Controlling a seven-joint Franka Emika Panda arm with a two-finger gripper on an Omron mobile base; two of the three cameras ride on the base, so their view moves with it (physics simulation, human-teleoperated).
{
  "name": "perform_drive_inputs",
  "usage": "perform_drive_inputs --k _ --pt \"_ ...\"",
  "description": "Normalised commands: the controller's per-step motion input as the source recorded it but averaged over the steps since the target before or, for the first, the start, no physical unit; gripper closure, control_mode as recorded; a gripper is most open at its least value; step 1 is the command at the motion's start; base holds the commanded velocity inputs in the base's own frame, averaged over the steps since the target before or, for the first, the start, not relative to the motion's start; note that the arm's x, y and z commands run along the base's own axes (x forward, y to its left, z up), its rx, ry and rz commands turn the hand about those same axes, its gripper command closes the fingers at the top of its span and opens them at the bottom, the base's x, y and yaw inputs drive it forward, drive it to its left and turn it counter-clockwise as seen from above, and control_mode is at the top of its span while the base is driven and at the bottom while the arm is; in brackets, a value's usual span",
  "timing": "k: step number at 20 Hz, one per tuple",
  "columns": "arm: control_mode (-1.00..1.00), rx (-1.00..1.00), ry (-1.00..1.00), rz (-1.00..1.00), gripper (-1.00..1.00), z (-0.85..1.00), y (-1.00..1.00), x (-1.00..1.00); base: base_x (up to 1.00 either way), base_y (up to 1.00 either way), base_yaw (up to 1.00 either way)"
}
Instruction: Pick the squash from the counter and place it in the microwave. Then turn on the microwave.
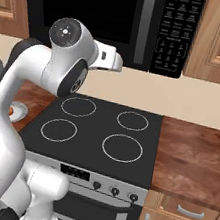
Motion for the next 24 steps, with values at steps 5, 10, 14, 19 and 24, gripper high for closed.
perform_drive_inputs --k 5,10,14,19,24 --pt "-1.0 0.0 0.0 -0.03 -1.0 0.25 -0.25 0.07 0.0 0.0 0.0" --pt "-1.0 -0.02 -0.05 -0.07 -1.0 0.21 -0.2 0.13 0.0 0.0 0.0" --pt "-1.0 -0.06 -0.01 -0.09 -1.0 0.17 -0.14 0.19 0.0 0.0 0.0" --pt "-1.0 -0.06 -0.11 -0.05 -1.0 0.14 -0.17 0.16 0.0 0.0 0.0" --pt "-1.0 -0.01 -0.06 -0.02 -1.0 0.09 -0.11 0.22 0.0 0.0 0.0"
